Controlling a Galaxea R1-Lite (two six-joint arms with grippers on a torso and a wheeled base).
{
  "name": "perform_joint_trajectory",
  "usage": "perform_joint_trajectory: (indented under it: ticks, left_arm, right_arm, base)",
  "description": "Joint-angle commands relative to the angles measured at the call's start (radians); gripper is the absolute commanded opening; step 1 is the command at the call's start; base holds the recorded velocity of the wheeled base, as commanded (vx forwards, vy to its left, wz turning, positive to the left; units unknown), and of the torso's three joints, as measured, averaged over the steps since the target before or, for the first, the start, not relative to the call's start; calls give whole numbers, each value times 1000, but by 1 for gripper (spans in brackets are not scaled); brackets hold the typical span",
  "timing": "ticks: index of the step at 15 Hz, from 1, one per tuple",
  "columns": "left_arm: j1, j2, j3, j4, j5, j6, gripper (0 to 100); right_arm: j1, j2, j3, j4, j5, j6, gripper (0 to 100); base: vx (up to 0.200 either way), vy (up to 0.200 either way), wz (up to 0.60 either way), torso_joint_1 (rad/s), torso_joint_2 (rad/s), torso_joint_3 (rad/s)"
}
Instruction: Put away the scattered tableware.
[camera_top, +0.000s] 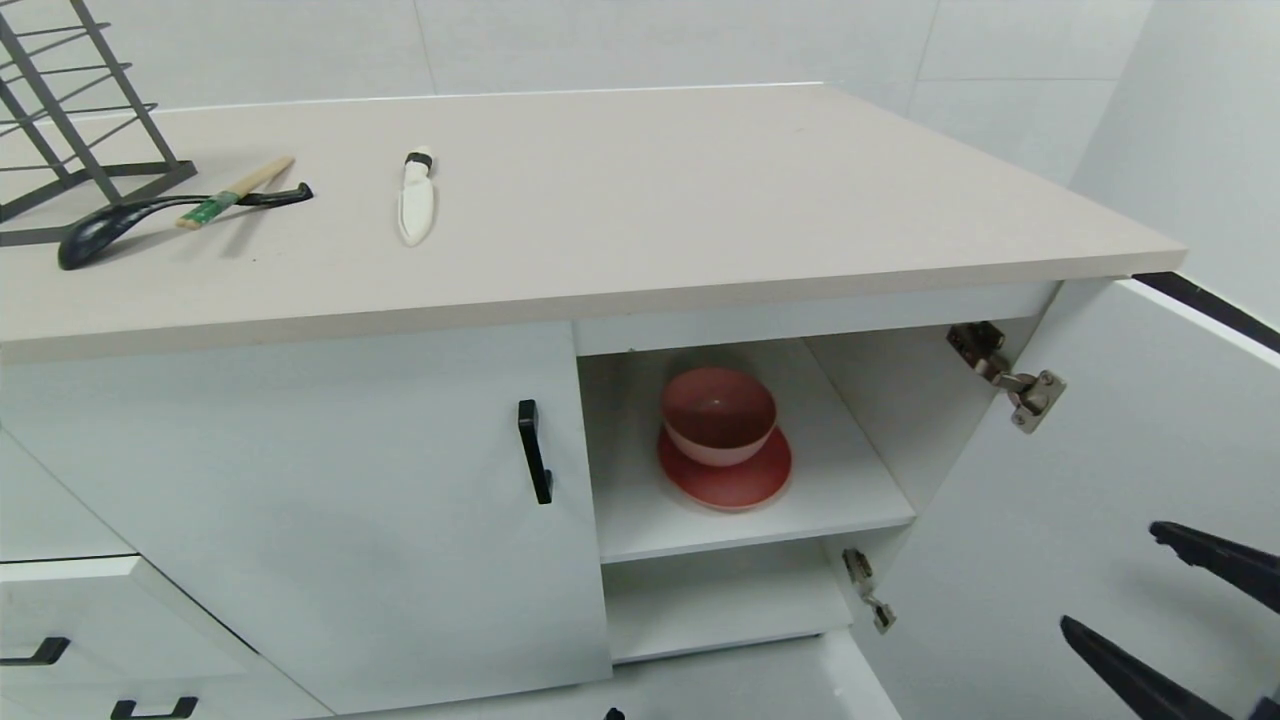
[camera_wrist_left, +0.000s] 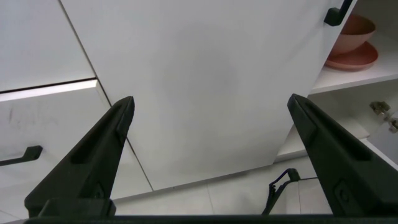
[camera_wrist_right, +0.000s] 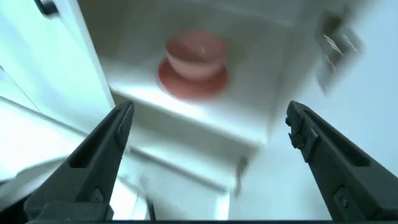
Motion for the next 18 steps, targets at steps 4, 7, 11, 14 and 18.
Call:
perform_joint_trajectory:
  ticks: [4, 7, 11, 14, 18]
  left_arm:
    - [0, 1, 0, 0, 1, -2, 100]
    - [0, 1, 0, 0, 10, -16, 100]
    - [0, 1, 0, 2, 19, -32, 100]
    - [0, 1, 0, 2, 21, -36, 100]
    - [0, 1, 0, 2, 21, -36, 100]
  right_arm:
    - [-222, -783, 3, 578, 44, 24, 100]
    - [-230, -783, 3, 541, 36, 98, 100]
    - [-230, -783, 3, 636, -57, 119, 100]
    - [-230, -783, 3, 731, -97, 130, 100]
    - [-360, -748, 1, 733, -94, 125, 100]
  base:
    - [0, 0, 0, 0, 0, 0]
    - [-200, 0, 0, 2, 7, -2]
    - [-200, 0, 0, 0, 8, -1]
    - [-133, 0, 0, 2, 2, 2]
    - [0, 0, 0, 0, 0, 0]
